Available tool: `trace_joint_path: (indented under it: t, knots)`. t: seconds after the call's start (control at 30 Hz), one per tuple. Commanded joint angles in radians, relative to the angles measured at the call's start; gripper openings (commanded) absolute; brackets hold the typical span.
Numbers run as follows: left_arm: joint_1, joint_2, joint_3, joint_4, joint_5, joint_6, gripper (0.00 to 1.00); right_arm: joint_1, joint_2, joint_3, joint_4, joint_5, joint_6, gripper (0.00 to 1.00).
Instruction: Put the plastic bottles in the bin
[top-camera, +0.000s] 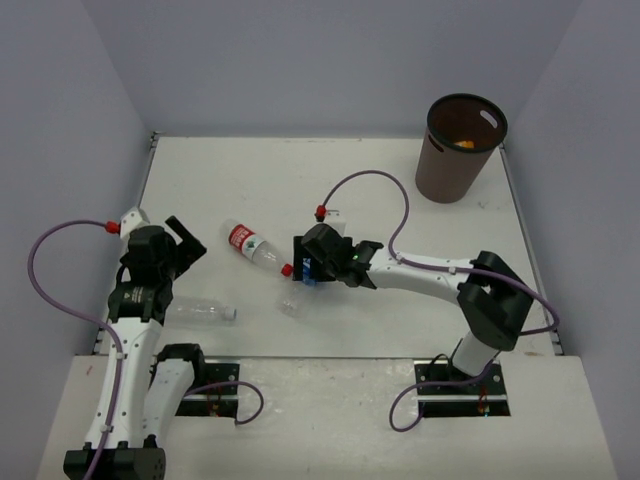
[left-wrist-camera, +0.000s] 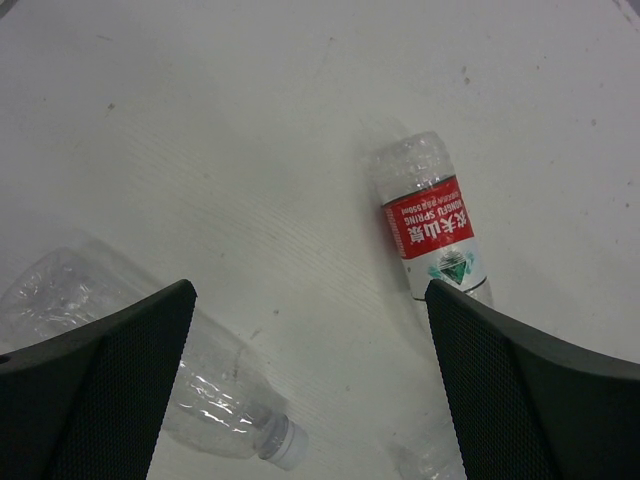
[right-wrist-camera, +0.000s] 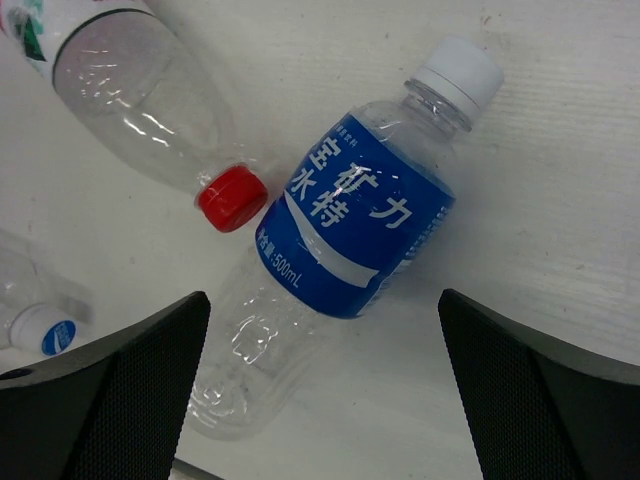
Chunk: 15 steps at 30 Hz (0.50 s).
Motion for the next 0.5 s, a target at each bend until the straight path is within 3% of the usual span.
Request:
trace_joint_path:
  t: [0.0,0.13,0.33,0.47]
  knots:
    - [-0.002,-0.025,-0.007,-0.01,-0.002,-0.012,1.0,-0.001,0.056,0.038,-0.001,0.061,0.087,0.99]
    - [-0.002,-0.03,-0.007,-0.008,0.004,-0.013,1.0,-0.001,0.107,0.038,0.0,0.065,0.123,0.98]
    - [-0.002,-0.028,-0.007,-0.008,0.001,-0.011,1.0,-0.001,0.133,0.02,0.011,0.107,0.152,0.8]
    - [-0.002,-0.028,-0.008,-0.006,-0.002,-0.009,1.0,-0.001,0.097,-0.012,0.014,0.161,0.162,0.52]
